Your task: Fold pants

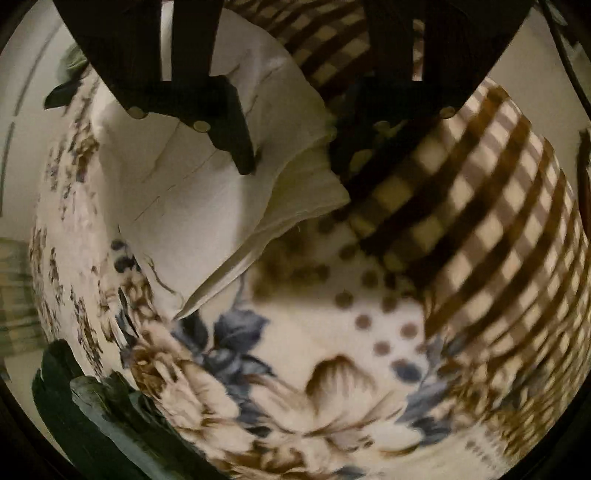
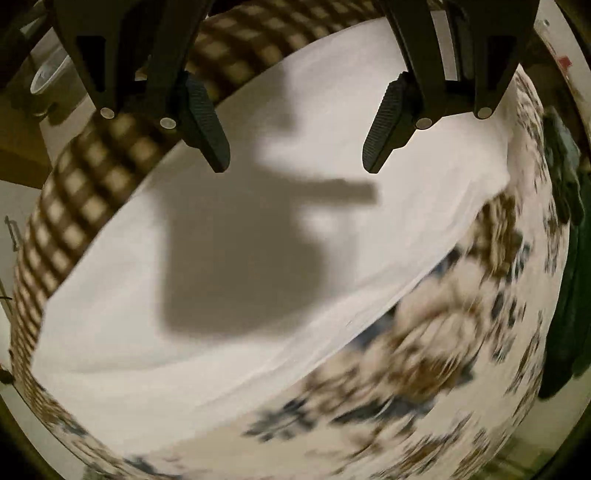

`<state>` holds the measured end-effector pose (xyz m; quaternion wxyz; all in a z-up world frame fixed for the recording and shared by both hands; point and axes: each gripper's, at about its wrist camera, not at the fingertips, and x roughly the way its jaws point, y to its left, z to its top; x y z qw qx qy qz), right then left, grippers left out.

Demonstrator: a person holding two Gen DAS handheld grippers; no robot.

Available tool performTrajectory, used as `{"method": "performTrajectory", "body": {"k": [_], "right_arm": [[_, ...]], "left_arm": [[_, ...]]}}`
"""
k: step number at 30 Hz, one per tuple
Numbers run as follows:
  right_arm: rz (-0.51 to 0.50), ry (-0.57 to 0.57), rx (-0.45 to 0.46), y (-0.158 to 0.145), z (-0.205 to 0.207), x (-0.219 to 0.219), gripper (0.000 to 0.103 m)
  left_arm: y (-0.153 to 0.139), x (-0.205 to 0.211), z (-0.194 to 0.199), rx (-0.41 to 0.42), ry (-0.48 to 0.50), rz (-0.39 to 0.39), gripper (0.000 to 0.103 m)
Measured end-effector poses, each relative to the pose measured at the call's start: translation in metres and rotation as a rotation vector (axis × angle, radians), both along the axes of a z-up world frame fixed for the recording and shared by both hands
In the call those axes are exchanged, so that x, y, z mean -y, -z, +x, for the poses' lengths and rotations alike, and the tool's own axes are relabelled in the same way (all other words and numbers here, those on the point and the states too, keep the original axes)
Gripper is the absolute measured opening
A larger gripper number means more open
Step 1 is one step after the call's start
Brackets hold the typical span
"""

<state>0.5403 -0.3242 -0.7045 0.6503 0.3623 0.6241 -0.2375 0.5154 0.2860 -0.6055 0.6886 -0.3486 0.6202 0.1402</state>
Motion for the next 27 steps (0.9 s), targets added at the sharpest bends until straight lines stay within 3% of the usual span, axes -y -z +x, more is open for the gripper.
{"method": "performTrajectory", "body": {"k": [3, 8, 14, 15, 16, 18, 19, 20, 22, 24, 27], "right_arm": [[-0.002, -0.027, -0.021, 0.005, 0.004, -0.022, 0.077], [-0.016, -0.054, -0.028, 0.004, 0.004, -0.038, 0.077], [-0.005, -0.038, -0.044, 0.007, -0.005, -0.043, 0.077], [-0.004, -0.040, -0.044, 0.007, -0.008, -0.044, 0.077], [0.000, -0.042, -0.045, 0.008, -0.009, -0.039, 0.077], [0.015, -0.047, -0.038, 0.009, -0.013, -0.040, 0.077], [0.022, -0.049, -0.036, 0.010, -0.015, -0.041, 0.077], [0.026, -0.051, -0.035, 0.010, -0.018, -0.041, 0.077], [0.030, -0.050, -0.034, 0.012, -0.024, -0.041, 0.077], [0.034, -0.049, -0.036, 0.014, -0.025, -0.044, 0.077], [0.033, -0.061, -0.045, 0.015, -0.022, -0.045, 0.077]], "left_arm": [[-0.020, 0.007, -0.001, 0.065, 0.033, 0.060, 0.021], [-0.051, 0.006, 0.002, 0.161, 0.072, 0.127, 0.017], [-0.037, -0.025, 0.026, 0.129, 0.033, 0.194, 0.000], [-0.036, -0.033, 0.026, 0.135, 0.014, 0.194, 0.000], [-0.033, -0.042, 0.026, 0.146, -0.002, 0.137, 0.000], [-0.025, -0.053, 0.023, 0.179, -0.033, -0.046, 0.004], [-0.024, -0.054, 0.021, 0.180, -0.039, -0.078, 0.012], [-0.025, -0.053, 0.017, 0.184, -0.037, -0.102, 0.017], [-0.027, -0.051, 0.009, 0.189, -0.033, -0.117, 0.041], [-0.023, -0.050, 0.002, 0.199, -0.046, -0.144, 0.049], [-0.009, -0.038, -0.002, 0.151, -0.063, -0.178, 0.049]]}}
